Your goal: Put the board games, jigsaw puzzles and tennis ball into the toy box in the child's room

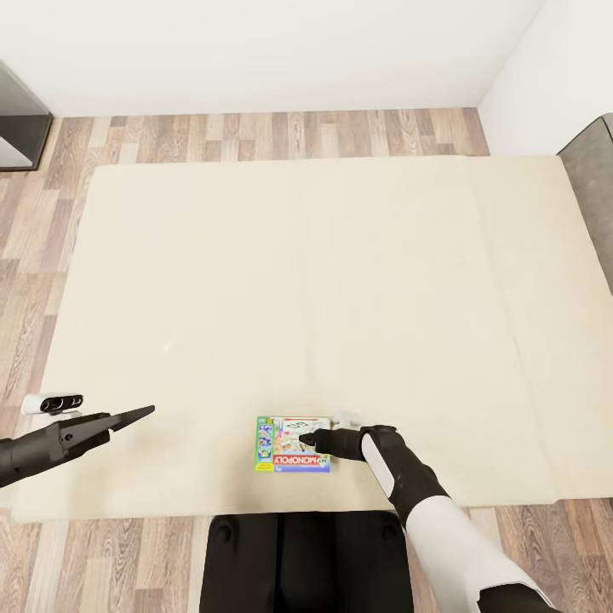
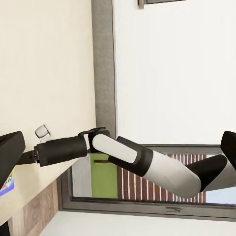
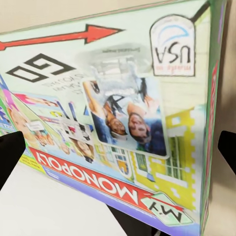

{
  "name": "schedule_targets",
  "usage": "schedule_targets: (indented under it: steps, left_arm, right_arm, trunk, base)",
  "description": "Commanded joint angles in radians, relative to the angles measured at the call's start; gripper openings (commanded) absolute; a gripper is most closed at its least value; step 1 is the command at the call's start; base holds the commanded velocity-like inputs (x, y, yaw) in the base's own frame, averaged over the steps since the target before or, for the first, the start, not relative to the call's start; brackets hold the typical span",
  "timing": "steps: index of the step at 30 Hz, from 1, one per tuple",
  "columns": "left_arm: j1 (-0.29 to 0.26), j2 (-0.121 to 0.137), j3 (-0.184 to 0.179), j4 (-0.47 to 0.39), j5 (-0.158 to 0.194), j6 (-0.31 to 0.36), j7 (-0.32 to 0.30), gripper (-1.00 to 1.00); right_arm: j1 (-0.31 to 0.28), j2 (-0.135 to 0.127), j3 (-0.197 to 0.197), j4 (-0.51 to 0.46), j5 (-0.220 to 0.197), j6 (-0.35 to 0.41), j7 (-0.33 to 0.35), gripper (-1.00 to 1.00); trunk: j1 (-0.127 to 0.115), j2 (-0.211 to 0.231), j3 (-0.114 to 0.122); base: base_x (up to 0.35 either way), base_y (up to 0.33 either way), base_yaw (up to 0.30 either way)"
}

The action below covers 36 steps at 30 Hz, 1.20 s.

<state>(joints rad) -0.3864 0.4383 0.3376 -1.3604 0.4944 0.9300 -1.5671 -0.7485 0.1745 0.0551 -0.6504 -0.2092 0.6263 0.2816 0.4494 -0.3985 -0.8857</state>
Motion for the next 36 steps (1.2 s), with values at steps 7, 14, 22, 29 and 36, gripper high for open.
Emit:
schedule_targets:
  steps: [7,14,22,29,36]
  left_arm:
    - [0.000,0.000,0.000,0.000,0.000,0.011,-0.004,1.00]
    - [0.000,0.000,0.000,0.000,0.000,0.011,-0.004,1.00]
    - [0.000,0.000,0.000,0.000,0.000,0.011,-0.004,1.00]
    - [0.000,0.000,0.000,0.000,0.000,0.011,-0.004,1.00]
    - [0.000,0.000,0.000,0.000,0.000,0.011,-0.004,1.00]
  right_arm:
    - [0.000,0.000,0.000,-0.001,0.001,0.004,-0.001,1.00]
    - [0.000,0.000,0.000,-0.001,0.001,0.005,-0.001,1.00]
    - [0.000,0.000,0.000,-0.002,0.001,0.006,-0.002,1.00]
    - [0.000,0.000,0.000,-0.002,-0.001,0.006,-0.001,1.00]
    - [0.000,0.000,0.000,-0.002,-0.001,0.006,-0.001,1.00]
  trunk:
    - [0.001,-0.001,-0.001]
    - [0.001,-0.001,-0.001]
    - [0.001,-0.001,-0.001]
    - [0.001,-0.001,-0.001]
    - [0.001,-0.001,-0.001]
  base:
    - [0.000,0.040,0.000]
    - [0.000,0.145,0.000]
    - [0.000,0.049,0.000]
    - [0.000,0.002,0.060]
    - [0.000,0.000,0.013]
